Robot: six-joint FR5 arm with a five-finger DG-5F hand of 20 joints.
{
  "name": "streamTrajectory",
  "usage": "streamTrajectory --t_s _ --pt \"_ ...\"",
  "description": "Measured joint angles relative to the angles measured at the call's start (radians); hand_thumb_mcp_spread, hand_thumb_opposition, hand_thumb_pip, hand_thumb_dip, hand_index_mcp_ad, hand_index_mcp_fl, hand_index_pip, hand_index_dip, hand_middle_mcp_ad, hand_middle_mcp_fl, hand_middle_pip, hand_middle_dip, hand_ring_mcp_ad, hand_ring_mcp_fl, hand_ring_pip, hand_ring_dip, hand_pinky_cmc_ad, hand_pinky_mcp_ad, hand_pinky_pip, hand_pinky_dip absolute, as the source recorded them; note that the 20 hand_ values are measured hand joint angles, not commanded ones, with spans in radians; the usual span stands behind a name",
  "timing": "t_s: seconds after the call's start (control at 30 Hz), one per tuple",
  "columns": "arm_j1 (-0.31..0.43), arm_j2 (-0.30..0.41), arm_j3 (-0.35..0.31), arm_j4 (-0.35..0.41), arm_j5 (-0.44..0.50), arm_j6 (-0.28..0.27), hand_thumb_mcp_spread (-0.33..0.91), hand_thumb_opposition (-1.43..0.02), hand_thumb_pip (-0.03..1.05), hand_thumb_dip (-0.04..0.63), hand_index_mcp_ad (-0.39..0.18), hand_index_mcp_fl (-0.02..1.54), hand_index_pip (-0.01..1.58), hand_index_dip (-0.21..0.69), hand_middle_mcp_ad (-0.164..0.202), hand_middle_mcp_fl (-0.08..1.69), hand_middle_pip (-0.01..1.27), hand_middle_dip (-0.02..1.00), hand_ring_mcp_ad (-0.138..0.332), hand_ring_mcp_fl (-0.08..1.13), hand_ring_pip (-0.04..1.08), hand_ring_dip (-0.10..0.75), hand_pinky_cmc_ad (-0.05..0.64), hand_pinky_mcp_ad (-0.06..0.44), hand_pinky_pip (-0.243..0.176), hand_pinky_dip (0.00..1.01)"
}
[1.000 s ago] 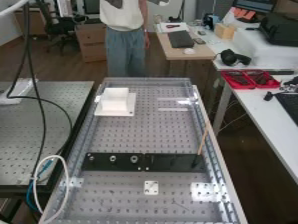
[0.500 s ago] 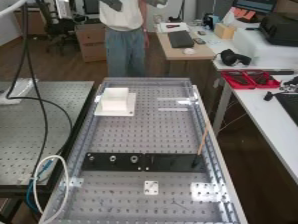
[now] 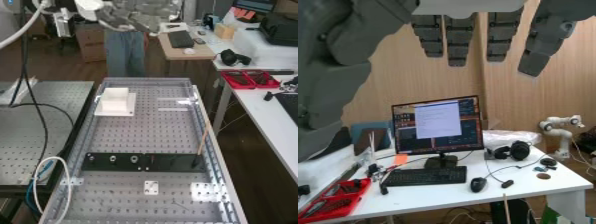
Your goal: Grab the bearing and place it in the white container
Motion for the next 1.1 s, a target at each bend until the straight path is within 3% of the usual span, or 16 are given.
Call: streamTrajectory --t_s 0.43,0.53,0.7,1.03,1.1 --pt "-0.007 -0.004 -0.176 0.203 0.045 -0.023 0.22 -0.71 0.49 0.049 0.002 0.05 0.1 -0.012 0.045 0.0 0.14 0.15 0.187 0.0 0.1 0.072 0.379 0.314 -0.091 0.33" --pt "-0.015 -0.014 -0.201 0.233 0.053 -0.015 0.21 -0.71 0.55 0.063 0.0 0.07 0.15 -0.024 0.045 0.01 0.14 0.15 0.187 0.0 0.1 0.072 0.379 0.314 -0.091 0.33" --pt "-0.031 -0.033 -0.236 0.274 0.063 -0.007 0.25 -0.73 0.56 0.094 -0.002 0.07 0.29 -0.037 0.045 0.02 0.14 0.15 0.188 0.0 0.1 0.072 0.379 0.314 -0.091 0.34" --pt "-0.065 -0.095 -0.297 0.37 0.064 0.036 0.27 -0.74 0.57 0.143 -0.012 0.1 0.76 -0.033 0.042 0.03 0.14 0.15 0.187 0.0 0.1 0.072 0.379 0.311 -0.091 0.34" --pt "-0.071 -0.111 -0.299 0.376 0.059 0.04 0.29 -0.76 0.63 0.14 -0.023 0.12 0.86 -0.033 0.047 0.03 0.14 0.15 0.188 0.0 0.1 0.072 0.375 0.311 -0.091 0.34"
